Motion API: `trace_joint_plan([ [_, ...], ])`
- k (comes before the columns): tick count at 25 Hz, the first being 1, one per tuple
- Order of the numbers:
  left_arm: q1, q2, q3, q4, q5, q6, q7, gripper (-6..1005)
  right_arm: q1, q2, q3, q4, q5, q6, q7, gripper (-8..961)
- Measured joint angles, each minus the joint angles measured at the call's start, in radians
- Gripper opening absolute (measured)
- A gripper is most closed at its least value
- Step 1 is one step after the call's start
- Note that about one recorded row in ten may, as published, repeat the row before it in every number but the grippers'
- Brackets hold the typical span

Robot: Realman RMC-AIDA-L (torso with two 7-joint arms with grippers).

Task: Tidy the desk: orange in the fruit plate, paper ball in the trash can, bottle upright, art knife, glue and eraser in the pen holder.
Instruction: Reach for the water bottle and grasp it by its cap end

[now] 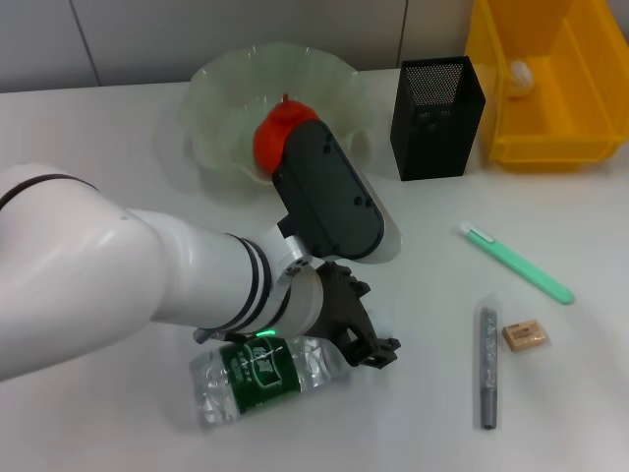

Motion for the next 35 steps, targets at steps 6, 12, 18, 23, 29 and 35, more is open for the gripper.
trace_joint_plan([
  [6, -0.005, 0.000, 0.002, -0.021, 0.002, -0.015, 0.002, 729, 0.003, 0.002, 0.000, 0.010, -0.001, 0.007, 0.000, 701],
  [12, -0.013, 0.000, 0.015, -0.039, 0.009, -0.022, 0.004, 728, 0.013, 0.002, 0.000, 0.020, -0.002, 0.022, 0.000, 700],
  [18, -0.013, 0.000, 0.018, -0.042, 0.014, -0.023, 0.004, 727, 0.024, 0.002, -0.001, 0.025, -0.003, 0.036, 0.000, 700],
  [23, -0.012, 0.000, 0.018, -0.044, 0.015, -0.024, 0.004, 725, 0.028, 0.004, -0.002, 0.025, -0.006, 0.043, 0.000, 701],
  [29, -0.012, 0.000, 0.018, -0.044, 0.015, -0.025, 0.004, 724, 0.029, 0.005, -0.002, 0.025, -0.007, 0.046, 0.000, 701],
  [35, -0.012, 0.000, 0.017, -0.044, 0.028, -0.027, 0.004, 722, 0.028, 0.006, -0.002, 0.025, -0.007, 0.054, 0.000, 701],
])
